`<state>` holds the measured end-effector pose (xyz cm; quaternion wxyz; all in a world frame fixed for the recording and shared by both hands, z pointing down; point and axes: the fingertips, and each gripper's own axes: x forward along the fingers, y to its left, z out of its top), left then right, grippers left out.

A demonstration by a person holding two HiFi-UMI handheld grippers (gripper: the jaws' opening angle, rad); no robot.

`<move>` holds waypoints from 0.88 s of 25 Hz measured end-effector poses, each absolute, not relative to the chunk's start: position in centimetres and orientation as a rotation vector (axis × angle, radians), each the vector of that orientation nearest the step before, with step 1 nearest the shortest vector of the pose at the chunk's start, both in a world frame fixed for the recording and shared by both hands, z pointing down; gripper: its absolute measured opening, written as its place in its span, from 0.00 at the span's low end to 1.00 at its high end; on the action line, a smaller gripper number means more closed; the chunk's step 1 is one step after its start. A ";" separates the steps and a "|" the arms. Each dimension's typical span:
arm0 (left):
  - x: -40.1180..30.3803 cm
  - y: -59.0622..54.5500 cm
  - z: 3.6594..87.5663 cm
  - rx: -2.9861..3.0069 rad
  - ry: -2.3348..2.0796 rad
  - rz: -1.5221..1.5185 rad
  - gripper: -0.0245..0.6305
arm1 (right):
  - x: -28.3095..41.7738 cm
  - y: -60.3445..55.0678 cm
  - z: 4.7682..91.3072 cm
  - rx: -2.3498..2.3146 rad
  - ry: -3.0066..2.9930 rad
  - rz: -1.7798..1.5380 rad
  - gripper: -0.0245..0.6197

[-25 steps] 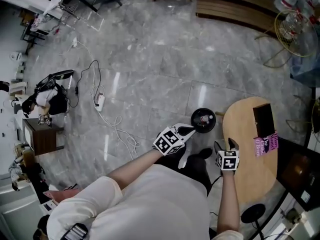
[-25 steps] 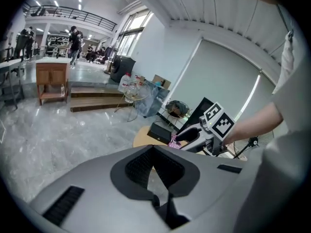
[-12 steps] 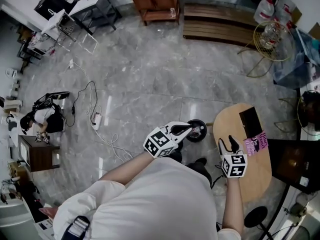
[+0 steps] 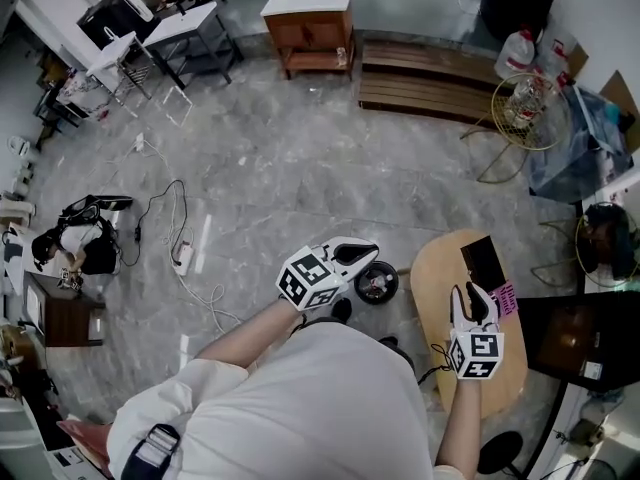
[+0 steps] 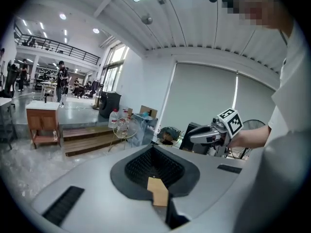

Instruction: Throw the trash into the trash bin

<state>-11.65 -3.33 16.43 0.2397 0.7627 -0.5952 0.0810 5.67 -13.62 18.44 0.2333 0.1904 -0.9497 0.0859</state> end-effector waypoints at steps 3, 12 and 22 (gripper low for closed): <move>-11.5 -3.7 14.8 2.089 -1.633 0.149 0.05 | 6.4 -14.2 16.5 0.557 -2.639 0.213 0.19; -11.4 -5.0 11.9 2.156 -1.682 0.135 0.05 | 8.9 -16.4 12.2 0.727 -2.739 0.196 0.07; -10.2 -7.2 10.3 2.207 -1.734 0.141 0.05 | 10.8 -17.2 9.4 0.777 -2.784 0.190 0.05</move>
